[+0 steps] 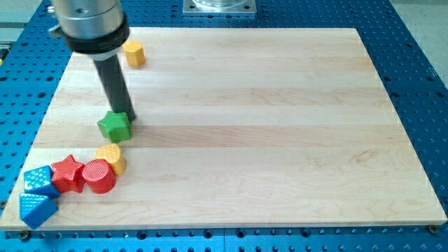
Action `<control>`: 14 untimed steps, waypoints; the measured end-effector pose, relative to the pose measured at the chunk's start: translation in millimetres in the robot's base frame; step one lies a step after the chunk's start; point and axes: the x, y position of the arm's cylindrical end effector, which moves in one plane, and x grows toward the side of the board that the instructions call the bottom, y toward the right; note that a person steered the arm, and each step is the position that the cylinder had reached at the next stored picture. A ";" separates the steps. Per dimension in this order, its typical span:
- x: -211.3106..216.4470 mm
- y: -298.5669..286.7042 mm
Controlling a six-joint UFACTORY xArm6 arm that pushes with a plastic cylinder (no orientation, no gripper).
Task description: Move yellow blocks and green star into the group of blocks
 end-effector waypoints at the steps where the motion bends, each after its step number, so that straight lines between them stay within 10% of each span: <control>1: 23.9 -21.7; 2: 9.4 -10.8; 4: -178.7 90.2; 5: -209.2 25.8; 9: -162.8 -48.3; 11: -62.6 -57.6; 14: -124.7 -0.8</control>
